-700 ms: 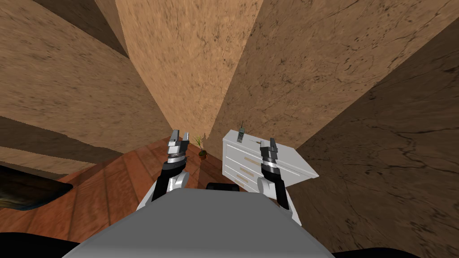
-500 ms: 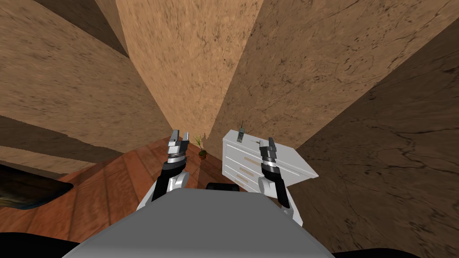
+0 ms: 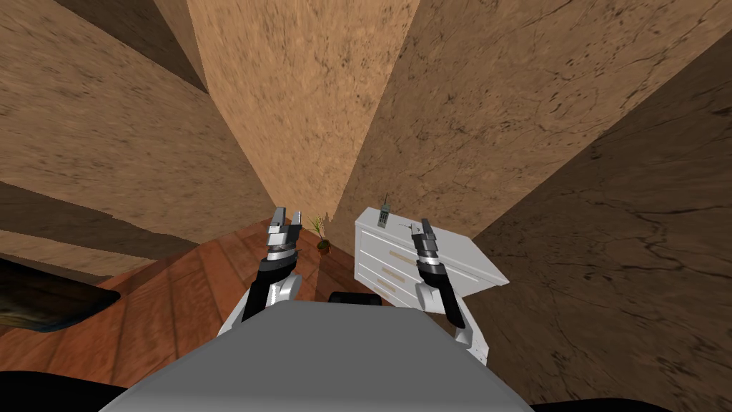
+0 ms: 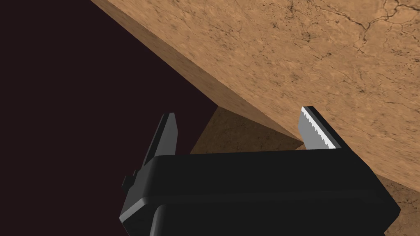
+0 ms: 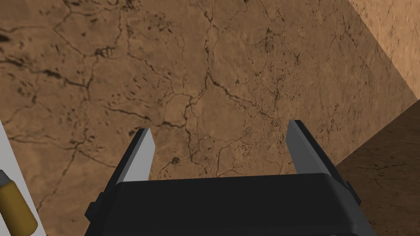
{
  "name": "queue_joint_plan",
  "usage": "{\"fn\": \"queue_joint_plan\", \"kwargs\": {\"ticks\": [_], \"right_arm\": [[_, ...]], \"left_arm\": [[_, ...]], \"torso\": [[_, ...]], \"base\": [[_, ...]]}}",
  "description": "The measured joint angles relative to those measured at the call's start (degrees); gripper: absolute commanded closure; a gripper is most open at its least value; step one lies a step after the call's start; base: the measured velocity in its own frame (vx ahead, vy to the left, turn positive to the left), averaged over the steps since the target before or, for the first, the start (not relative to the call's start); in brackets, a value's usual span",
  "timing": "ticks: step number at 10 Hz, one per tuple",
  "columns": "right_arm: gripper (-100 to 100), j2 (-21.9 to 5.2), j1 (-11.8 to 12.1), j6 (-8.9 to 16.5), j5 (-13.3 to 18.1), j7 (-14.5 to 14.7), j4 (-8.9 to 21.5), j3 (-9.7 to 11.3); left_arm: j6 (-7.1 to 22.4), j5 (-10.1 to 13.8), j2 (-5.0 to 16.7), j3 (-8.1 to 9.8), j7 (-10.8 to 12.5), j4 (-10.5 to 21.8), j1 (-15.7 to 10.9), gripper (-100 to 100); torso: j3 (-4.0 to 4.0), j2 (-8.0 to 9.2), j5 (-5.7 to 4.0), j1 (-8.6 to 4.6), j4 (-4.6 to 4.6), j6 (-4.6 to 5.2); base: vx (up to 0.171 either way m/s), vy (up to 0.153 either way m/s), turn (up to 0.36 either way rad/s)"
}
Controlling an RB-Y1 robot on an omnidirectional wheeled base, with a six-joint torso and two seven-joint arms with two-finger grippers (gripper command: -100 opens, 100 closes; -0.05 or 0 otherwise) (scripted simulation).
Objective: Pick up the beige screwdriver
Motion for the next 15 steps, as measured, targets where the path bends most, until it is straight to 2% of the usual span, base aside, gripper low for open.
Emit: {"fn": "queue_joint_plan", "kwargs": {"ticks": [7,15], "right_arm": [[-100,-11.0,-2.7,-2.5,3.2,-0.5,4.8,1.0],[-100,-24.5,-4.7,-5.6,6.7,-1.2,9.4,2.0]], "left_arm": [[0.0,0.0,0.0,0.00,0.0,0.0,0.0,0],[0.0,0.0,0.0,0.00,0.0,0.0,0.0,0]], "torso": [[-0.01,-0.02,0.01,0.07,-0.01,-0.01],[0.02,0.04,0.01,0.04,0.01,0.01]], "base": [[0.011,0.015,0.012],[-0.002,0.015,0.011]]}}
